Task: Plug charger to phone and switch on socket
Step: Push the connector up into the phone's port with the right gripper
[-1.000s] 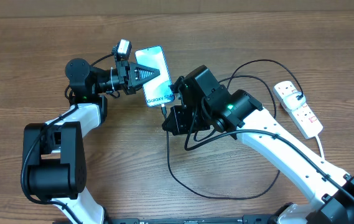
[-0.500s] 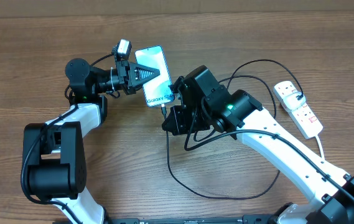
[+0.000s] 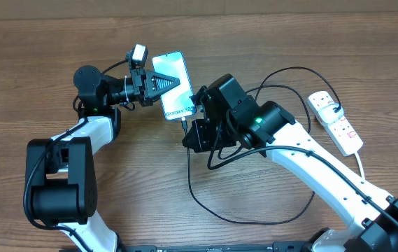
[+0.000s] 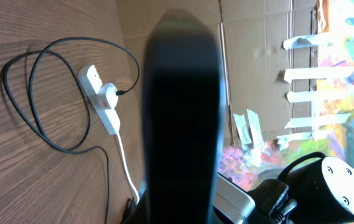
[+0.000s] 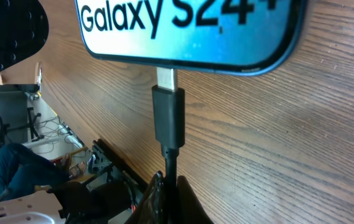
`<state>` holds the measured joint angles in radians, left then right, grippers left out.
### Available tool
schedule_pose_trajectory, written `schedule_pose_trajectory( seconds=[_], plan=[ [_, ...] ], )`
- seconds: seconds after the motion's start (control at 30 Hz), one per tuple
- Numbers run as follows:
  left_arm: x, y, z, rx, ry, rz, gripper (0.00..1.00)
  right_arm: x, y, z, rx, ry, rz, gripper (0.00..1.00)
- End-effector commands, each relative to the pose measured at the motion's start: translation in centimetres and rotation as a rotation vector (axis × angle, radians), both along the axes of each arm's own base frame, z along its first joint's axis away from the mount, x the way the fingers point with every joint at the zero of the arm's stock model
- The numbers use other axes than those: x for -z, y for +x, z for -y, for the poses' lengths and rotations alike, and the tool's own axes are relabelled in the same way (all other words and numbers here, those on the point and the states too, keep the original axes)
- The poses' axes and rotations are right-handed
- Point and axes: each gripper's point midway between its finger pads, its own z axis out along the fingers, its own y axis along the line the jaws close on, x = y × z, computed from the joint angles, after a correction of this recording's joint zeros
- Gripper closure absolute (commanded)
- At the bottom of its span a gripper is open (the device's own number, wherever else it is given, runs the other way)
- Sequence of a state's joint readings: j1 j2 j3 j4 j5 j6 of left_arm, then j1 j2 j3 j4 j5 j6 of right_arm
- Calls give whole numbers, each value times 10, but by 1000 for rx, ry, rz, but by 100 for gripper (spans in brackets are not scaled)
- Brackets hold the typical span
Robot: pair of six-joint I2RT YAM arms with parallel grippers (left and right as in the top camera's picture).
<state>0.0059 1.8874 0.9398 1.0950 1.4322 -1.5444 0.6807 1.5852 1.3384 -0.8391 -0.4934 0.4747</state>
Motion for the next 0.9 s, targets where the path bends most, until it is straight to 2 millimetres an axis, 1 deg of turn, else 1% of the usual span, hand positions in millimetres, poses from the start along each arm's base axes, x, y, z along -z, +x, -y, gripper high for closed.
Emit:
schedule_pose_trajectory(
  seconds=[0.0,0.87],
  plan=[
    [-5,3,3,7,3,27,96,-1,1,0,-1,5,9,96],
    [-4,4,3,3,2,12,96,-4,4,-3,-2,20,27,96]
  ],
)
